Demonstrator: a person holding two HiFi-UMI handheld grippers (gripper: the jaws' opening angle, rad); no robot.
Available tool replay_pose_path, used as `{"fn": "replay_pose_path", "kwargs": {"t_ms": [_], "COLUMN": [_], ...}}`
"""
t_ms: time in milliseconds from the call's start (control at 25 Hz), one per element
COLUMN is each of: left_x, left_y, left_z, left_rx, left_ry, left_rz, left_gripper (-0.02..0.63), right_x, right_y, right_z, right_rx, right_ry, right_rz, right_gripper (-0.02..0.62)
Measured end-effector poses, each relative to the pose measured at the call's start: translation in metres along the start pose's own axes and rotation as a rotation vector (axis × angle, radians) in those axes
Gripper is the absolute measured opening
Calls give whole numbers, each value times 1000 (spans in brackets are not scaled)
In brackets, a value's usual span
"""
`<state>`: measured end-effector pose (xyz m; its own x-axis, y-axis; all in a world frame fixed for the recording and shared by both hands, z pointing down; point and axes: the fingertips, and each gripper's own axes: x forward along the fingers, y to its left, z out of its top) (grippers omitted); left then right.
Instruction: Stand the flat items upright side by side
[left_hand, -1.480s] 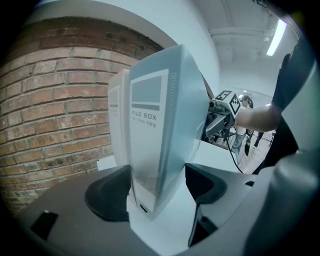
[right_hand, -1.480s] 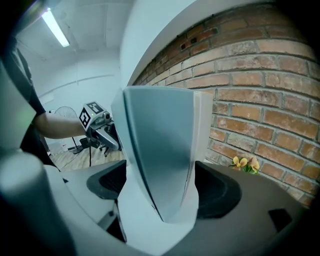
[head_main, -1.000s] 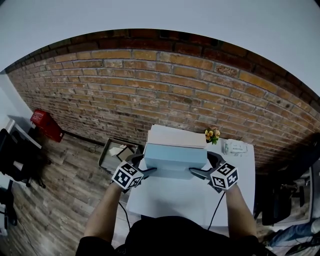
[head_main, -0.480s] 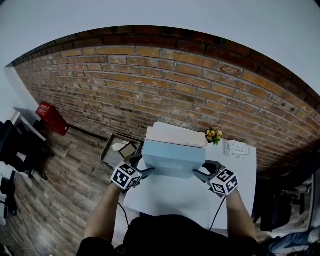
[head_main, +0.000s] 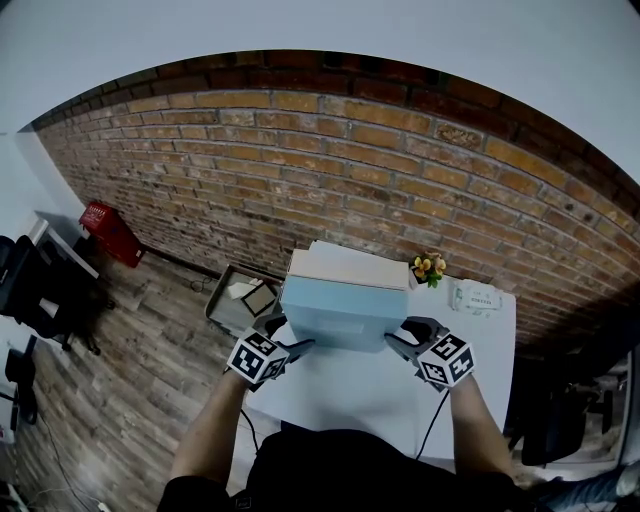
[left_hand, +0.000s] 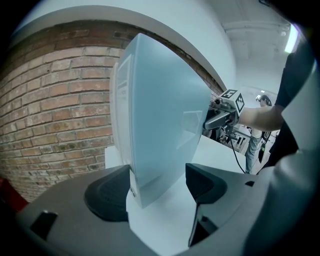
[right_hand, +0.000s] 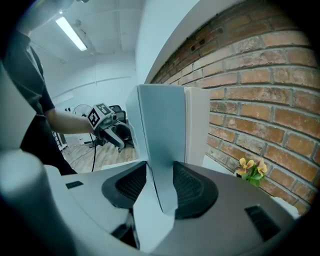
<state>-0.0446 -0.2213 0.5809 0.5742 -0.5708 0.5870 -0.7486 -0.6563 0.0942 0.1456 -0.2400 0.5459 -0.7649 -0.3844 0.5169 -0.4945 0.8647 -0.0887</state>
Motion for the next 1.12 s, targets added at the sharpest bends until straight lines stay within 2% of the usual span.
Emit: {"fn": "replay_pose_path", "kwargs": {"t_ms": [400,560,880,1120], "left_x": [-1,-11,-38,-52], "left_y": [-1,5,0,-21], "left_z": [-12,-14,-22,-13], "left_rx": [-21,-68,-149,-178], "left_ry": [22,-5,-55,-118], "left_rz": [47,96,209,250], "left_gripper": [364,364,359,331], "right_x": [-1,-11,-32,-36], "right_y": [-1,-6,-4,14], "right_z": [1,-1,-23,-34], "right_rx": [34,109,239,271], "right_ry": [-21,-66,-137,-166], "right_rz": [-6,-10,5,5], "right_gripper": [181,199,190,164]}}
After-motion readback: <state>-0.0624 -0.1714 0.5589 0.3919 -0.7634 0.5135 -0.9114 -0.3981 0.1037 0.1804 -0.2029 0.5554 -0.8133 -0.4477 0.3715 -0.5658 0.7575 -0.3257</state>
